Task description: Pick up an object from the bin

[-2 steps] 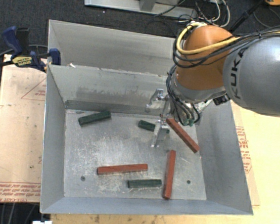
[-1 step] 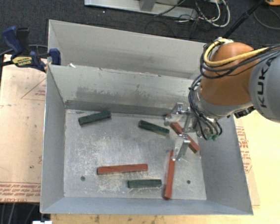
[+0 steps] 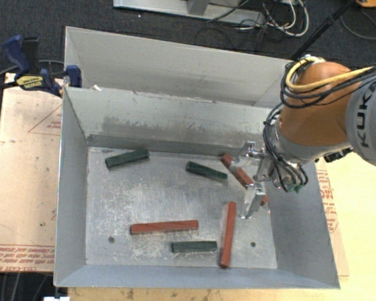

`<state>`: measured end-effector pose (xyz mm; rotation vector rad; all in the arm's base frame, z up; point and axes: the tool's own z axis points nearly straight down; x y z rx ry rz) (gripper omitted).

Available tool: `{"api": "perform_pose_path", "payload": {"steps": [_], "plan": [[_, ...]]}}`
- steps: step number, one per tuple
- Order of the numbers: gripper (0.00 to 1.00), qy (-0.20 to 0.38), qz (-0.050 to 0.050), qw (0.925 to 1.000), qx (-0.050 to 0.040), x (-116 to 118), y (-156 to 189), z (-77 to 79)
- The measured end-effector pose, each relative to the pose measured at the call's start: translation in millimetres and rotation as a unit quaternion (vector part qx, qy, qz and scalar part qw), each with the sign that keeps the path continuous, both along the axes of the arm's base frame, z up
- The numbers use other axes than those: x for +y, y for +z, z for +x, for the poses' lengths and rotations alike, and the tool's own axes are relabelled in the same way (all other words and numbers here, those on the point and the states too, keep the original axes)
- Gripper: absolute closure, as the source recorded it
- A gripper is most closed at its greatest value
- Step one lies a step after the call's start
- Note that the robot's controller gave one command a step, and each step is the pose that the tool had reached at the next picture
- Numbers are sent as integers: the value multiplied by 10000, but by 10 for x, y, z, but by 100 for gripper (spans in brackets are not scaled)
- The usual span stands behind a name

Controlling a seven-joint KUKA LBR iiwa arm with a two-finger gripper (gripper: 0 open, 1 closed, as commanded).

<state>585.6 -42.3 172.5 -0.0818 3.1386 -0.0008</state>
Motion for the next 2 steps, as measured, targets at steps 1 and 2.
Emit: {"api": "perform_pose_path", "payload": {"steps": [1,2], "plan": [[0,342,8,9994,26,90,-385,75],[0,1380,2,9904,-35,-225,-761,42]]}}
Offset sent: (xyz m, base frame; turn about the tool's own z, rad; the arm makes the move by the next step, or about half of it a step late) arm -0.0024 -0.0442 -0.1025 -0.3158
